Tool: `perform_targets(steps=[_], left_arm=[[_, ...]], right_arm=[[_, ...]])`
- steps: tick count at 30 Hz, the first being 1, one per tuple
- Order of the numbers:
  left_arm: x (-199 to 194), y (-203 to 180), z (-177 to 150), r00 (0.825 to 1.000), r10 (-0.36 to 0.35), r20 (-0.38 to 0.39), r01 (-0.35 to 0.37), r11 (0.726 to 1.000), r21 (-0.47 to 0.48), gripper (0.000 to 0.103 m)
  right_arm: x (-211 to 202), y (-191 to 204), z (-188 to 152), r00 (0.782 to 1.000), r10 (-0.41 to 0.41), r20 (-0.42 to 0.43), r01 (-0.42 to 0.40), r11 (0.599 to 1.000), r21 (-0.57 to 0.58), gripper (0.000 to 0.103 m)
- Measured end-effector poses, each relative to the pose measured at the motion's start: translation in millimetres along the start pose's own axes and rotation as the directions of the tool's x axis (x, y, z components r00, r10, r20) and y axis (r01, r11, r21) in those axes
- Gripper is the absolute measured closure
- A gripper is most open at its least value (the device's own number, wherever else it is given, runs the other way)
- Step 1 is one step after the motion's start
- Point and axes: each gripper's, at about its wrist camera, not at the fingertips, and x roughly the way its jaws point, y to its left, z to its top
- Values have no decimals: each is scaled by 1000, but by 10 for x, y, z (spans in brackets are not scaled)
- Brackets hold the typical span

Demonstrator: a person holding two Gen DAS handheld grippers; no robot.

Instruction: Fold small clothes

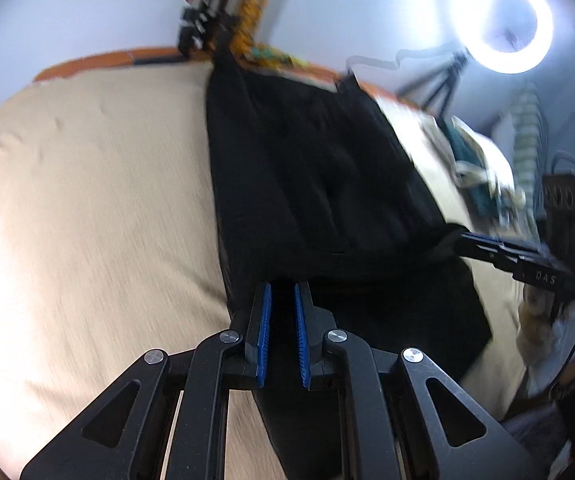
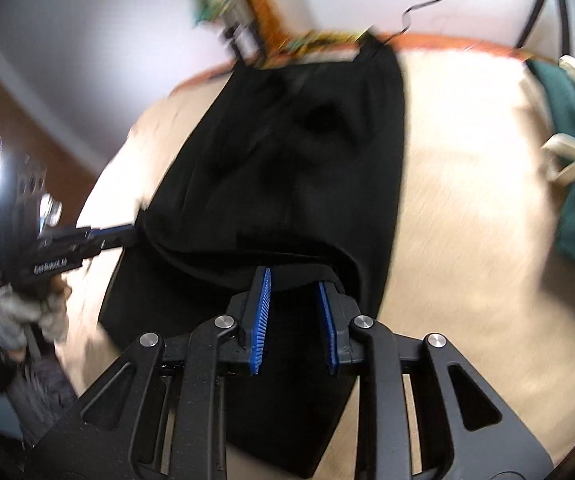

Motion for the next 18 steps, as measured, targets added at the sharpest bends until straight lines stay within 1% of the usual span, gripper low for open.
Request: perform_targets(steps=[3,5,8,10,11,13,14,16,17,18], left_arm=[[-41,32,127,999,6,33,-6,1000,1,93],[-55,26,170,999,13,37,-13,1000,20,93],[-50,85,279,999,24,47,-24,1000,13,93],[-55,158,373,998,25,59,-24,1000,-7,93],[-64,191,437,997,25,68,-25,1000,-12,93],[-64,213,550,996,32,81,-32,999,-10,93],[-56,219,612,996,35,86,-34,999,-8,93],[-23,238,732,995,35,92,-34,999,-7,82],[-3,259,795,995,36,97,-35,999,-12,73],[27,286,867,994,34,106,-32,999,-21,71]], right_arm=[[-106,-107,113,999,6,45,-8,999,32,78],[-163,-121,120,998,9,59,-10,1000,21,78],[-199,-121,129,997,-28,65,29,999,-13,78],[-198,-171,176,997,-34,65,35,999,-10,77],[-184,-175,206,997,-36,64,36,999,-10,76],[-147,-129,289,996,-50,69,51,999,-19,63],[-142,-132,343,996,-57,74,59,998,-27,61],[-108,-171,475,994,-68,85,71,997,-34,58],[-87,-197,533,994,-70,89,73,997,-29,58],[-70,-223,598,993,-70,93,72,997,-20,58]])
